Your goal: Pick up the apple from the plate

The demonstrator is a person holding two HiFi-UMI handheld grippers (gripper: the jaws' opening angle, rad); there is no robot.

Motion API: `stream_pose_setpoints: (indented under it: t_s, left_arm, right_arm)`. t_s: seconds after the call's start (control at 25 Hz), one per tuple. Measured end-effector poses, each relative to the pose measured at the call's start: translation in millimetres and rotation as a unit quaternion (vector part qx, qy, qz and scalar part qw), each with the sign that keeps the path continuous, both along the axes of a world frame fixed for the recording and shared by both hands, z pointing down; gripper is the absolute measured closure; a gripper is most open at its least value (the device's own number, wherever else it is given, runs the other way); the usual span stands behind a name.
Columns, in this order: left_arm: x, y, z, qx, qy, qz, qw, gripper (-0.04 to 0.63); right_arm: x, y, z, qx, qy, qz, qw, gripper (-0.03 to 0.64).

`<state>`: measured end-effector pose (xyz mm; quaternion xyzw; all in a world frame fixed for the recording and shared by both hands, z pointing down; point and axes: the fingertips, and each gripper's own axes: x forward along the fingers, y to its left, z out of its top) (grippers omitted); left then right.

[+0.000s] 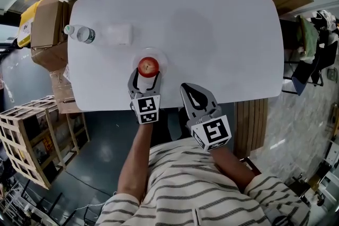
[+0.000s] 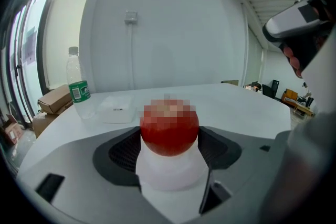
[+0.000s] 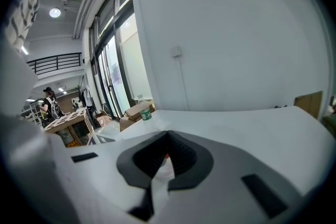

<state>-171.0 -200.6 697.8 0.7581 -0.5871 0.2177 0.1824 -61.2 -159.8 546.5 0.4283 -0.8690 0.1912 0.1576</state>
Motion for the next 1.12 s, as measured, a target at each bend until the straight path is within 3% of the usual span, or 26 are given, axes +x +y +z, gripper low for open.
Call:
stream_pose_setpoints:
  t_s: [0.2, 0.44, 1.12]
  left_arm:
    - [-8.4, 3.2, -20.8, 0.011, 0.009, -0.026, 0.9996, 0.247]
    - [-10.8, 12.1, -60.2, 0.036, 0.000, -0.033, 0.9988, 0.247]
    - [-15.6, 15.4, -159.7, 0.083, 0.026, -0.068, 0.9939, 0.247]
  right_arm:
    - [-1.4, 2.8, -7.8, 0.011, -0.001, -0.002, 1.000, 0.604]
    - [-3.2, 4.1, -23.2, 0.030, -0.014, 0.000, 0.999, 0.604]
    - [-11.3, -11.8, -68.6, 0.083, -0.024, -0.004, 0.996, 0.604]
